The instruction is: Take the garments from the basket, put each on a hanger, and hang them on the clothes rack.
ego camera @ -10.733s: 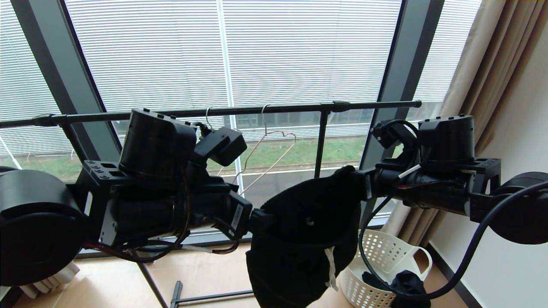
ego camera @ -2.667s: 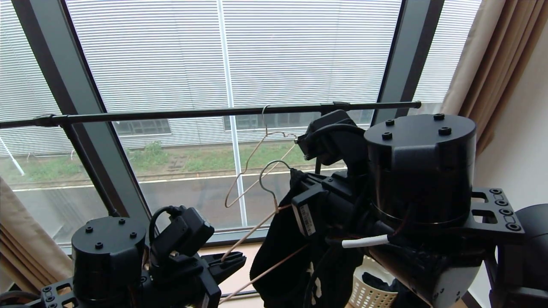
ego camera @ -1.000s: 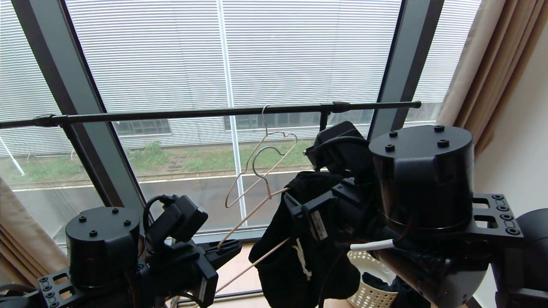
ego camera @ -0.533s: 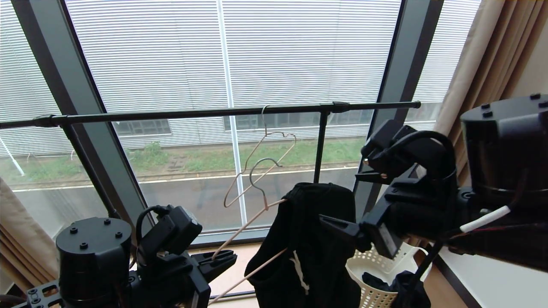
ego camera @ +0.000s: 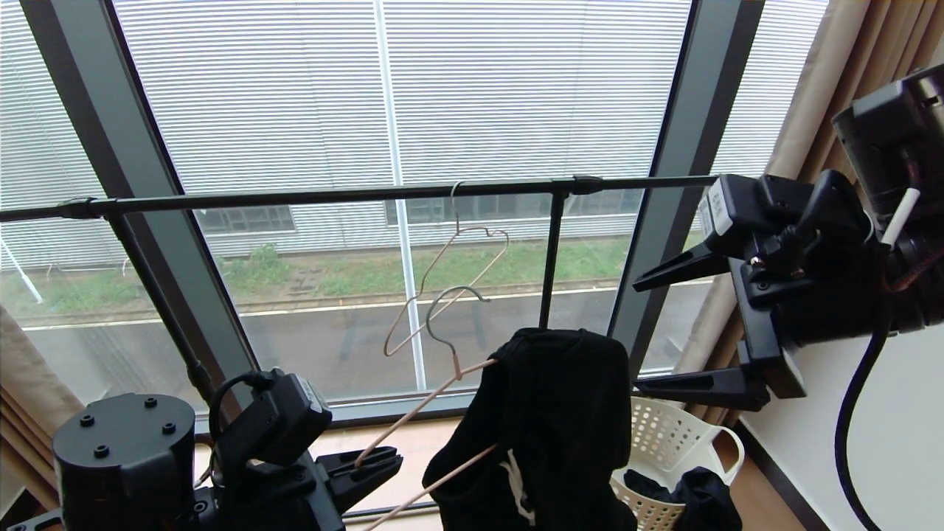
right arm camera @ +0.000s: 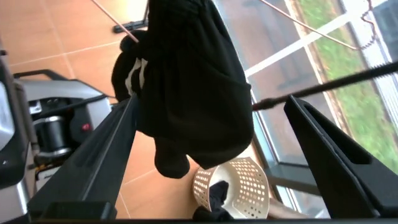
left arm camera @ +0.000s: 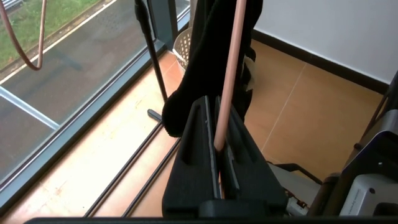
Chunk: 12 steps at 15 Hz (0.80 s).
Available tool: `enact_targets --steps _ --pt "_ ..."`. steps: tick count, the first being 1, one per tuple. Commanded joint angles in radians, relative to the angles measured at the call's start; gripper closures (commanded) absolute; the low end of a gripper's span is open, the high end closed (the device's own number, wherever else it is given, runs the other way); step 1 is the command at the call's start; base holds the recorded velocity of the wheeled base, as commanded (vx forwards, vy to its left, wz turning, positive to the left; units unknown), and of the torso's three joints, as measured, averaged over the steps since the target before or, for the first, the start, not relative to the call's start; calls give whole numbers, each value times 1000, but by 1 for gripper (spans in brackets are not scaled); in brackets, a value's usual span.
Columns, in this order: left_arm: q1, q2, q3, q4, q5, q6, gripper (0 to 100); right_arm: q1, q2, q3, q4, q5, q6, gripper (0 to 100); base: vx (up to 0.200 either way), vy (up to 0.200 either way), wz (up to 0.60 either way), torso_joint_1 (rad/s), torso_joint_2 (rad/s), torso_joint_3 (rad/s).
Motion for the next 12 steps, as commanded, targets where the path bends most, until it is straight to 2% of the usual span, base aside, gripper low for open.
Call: enact_targets --steps 1,2,3,7,12 --pt "-8 -1 1 0 0 2 100 -42 165 -189 135 106 -56 0 0 0 0 0 0 0" --pt "-13 -3 -3 0 0 2 100 -44 235 -259 183 142 -56 0 0 0 0 0 0 0" --pt "-22 -3 -2 0 0 2 100 -44 270 -282 188 142 -56 0 0 0 0 0 0 0" --pt "-23 -15 4 0 0 2 100 -5 323 -318 177 132 -55 0 0 0 0 0 0 0" --pt "-28 -23 6 0 0 2 100 -4 399 -364 181 90 -56 0 0 0 0 0 0 0"
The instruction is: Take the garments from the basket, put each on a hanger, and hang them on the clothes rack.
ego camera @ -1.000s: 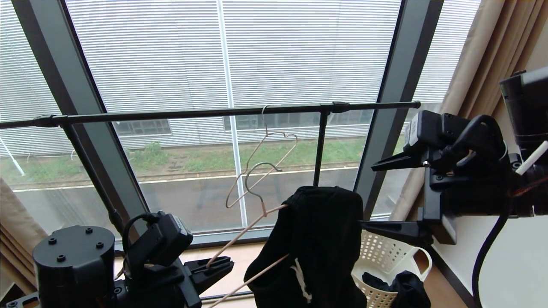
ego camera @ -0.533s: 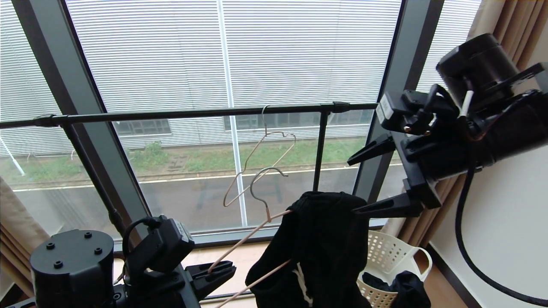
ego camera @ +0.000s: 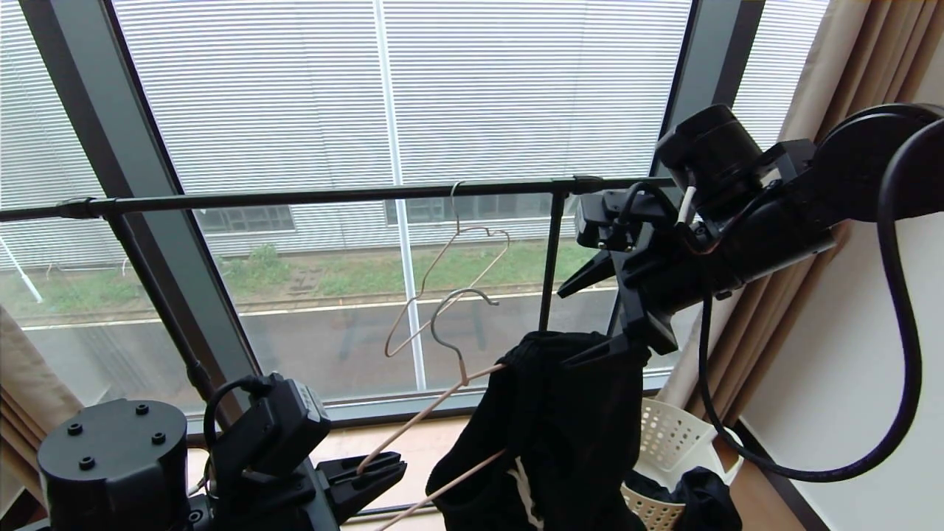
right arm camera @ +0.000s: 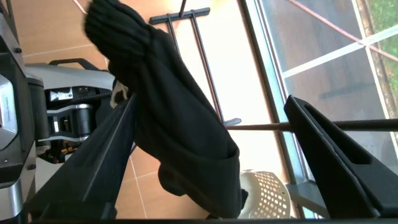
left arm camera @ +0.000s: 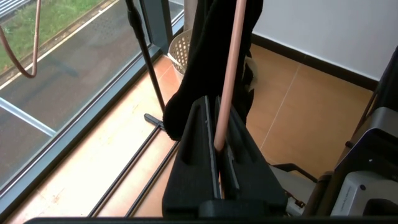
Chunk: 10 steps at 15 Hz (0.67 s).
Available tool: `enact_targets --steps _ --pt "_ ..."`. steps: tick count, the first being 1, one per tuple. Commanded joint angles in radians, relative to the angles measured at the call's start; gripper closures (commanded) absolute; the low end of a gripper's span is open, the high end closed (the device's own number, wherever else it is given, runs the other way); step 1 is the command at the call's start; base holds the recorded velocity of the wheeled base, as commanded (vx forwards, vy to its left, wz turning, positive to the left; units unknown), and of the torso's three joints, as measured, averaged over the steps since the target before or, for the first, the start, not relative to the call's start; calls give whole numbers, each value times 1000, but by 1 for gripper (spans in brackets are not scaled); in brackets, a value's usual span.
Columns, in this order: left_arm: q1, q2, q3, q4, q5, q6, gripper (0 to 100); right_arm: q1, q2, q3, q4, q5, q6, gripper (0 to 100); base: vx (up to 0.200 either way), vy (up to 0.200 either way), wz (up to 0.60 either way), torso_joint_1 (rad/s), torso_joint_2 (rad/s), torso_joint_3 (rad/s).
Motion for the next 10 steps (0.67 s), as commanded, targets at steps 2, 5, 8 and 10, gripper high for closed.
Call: enact_targets --steps 2,5,8,10 --pt "-2 -2 2 -2 0 0 100 2 71 -42 2 -12 0 0 0 0 0 0 0 0" --pt "-2 -7 1 -13 0 0 100 2 109 -79 5 -13 5 0 0 0 0 0 0 0" --pt "-2 -9 2 -16 0 0 100 22 132 -81 3 -12 5 0 0 0 0 0 0 0" --pt "-2 -7 2 -16 0 0 100 34 130 -81 3 -9 6 0 0 0 0 0 0 0"
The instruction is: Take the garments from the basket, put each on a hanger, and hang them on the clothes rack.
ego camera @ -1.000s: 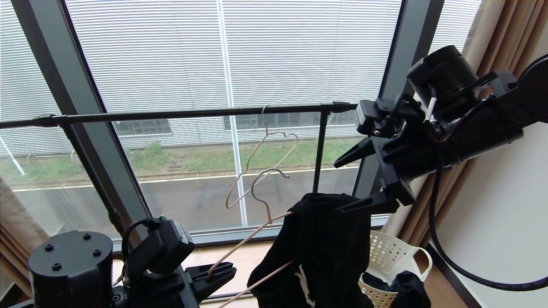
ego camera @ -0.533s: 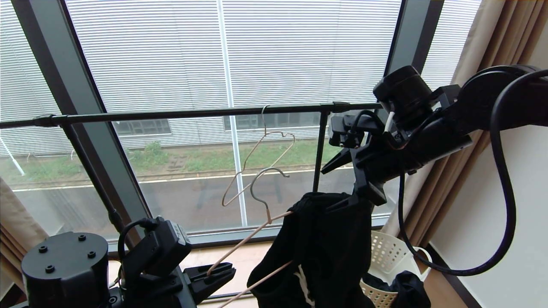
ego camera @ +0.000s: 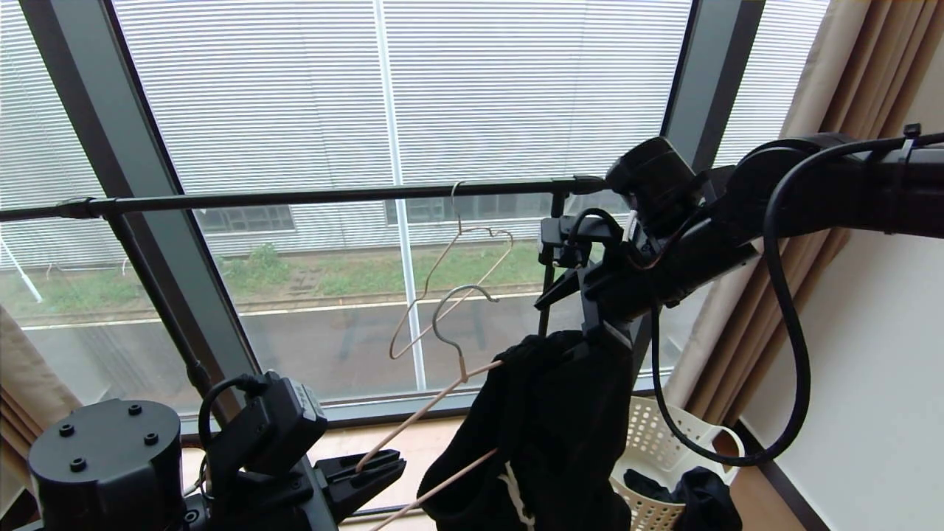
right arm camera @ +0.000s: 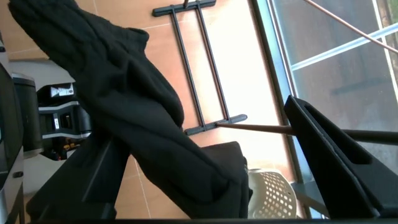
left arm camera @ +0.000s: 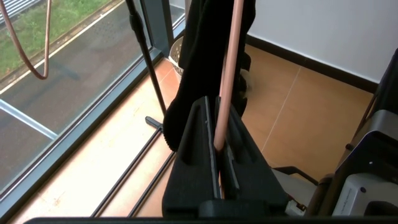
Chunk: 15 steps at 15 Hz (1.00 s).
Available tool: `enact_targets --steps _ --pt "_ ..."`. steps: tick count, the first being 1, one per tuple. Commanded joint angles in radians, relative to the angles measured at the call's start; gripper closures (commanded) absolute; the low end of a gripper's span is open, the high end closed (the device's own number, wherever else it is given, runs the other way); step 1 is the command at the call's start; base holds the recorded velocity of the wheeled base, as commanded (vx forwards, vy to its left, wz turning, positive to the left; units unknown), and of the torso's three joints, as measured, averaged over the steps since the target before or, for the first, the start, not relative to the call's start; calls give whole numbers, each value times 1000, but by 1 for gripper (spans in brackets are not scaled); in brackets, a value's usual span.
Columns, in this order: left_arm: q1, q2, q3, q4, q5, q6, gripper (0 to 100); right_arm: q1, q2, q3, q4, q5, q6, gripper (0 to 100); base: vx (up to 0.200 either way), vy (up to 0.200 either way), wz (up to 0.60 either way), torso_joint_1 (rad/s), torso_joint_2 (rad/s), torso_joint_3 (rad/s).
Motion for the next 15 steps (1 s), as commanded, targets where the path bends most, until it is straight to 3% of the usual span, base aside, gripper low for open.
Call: enact_targets --steps 1,8,13,14,15 --pt "0 0 -2 -2 -1 0 100 14 6 2 2 5 0 0 0 0 0 0 0 0" --pt "0 3 -7 -2 -1 0 100 53 -2 14 52 85 -2 0 0 0 0 0 0 0" --pt "2 7 -19 -2 -1 -2 100 57 -8 34 52 93 -3 0 0 0 0 0 0 0" --pt "2 7 -21 -2 -1 -2 100 57 -11 36 52 94 -3 100 0 0 0 0 0 0" --pt "2 7 -21 -2 -1 -2 100 56 -16 36 54 99 -3 100 0 0 0 0 0 0"
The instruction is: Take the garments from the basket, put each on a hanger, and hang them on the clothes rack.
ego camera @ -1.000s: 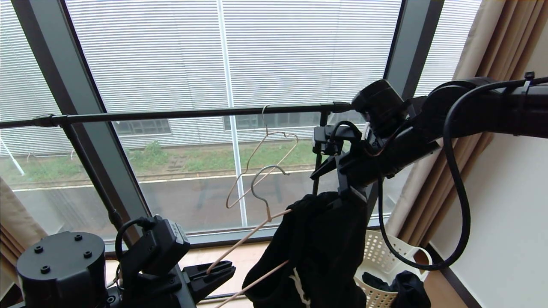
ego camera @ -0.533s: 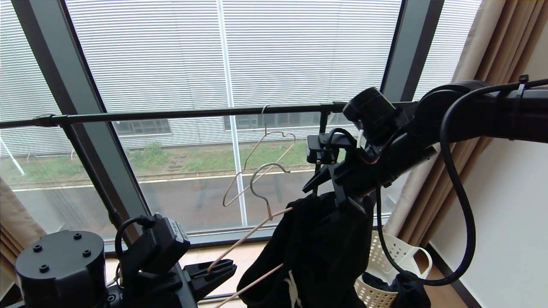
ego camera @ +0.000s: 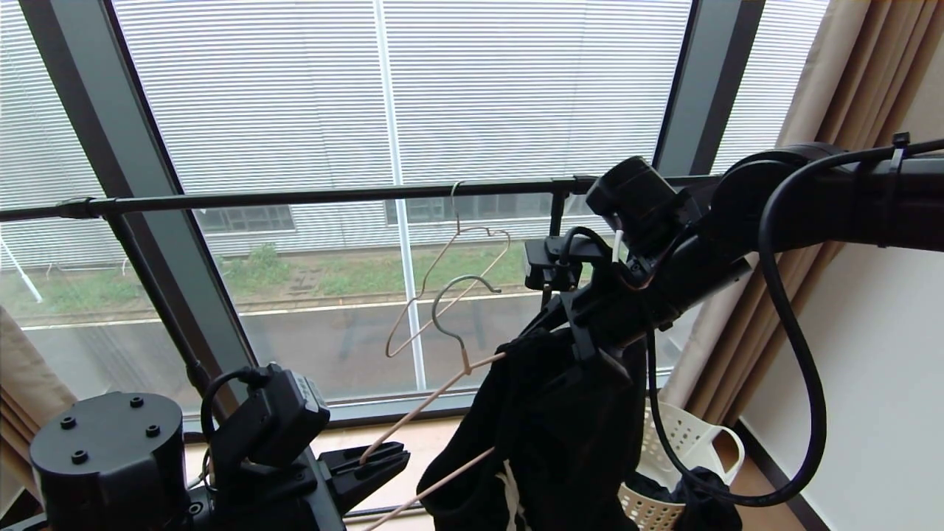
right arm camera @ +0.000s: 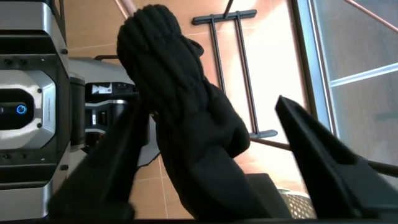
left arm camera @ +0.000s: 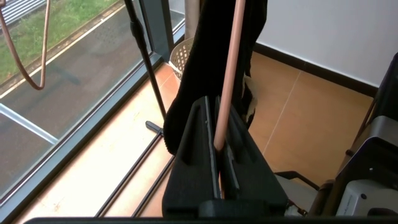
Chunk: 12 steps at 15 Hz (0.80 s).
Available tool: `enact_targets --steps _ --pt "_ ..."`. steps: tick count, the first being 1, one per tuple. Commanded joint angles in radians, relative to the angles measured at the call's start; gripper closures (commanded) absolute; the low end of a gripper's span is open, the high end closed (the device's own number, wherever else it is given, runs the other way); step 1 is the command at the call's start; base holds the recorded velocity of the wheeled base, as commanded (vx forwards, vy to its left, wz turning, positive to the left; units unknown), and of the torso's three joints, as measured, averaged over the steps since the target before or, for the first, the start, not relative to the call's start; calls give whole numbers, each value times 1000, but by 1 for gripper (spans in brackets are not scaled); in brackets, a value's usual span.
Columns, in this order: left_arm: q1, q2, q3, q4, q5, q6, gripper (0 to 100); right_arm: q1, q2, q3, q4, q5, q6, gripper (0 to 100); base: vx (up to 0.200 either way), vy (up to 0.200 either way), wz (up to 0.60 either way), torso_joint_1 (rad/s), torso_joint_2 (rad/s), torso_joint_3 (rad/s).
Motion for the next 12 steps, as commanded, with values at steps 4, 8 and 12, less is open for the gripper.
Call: enact_targets --steps 4,8,12 --pt "0 6 -8 0 0 -3 100 0 -50 43 -2 22 0 100 0 0 0 0 0 0" --pt "6 41 -24 0 0 -6 100 0 -65 66 -2 23 0 100 0 0 0 0 0 0" --pt "8 50 -29 0 2 1 0 0 -79 75 -2 25 0 100 0 0 0 0 0 0"
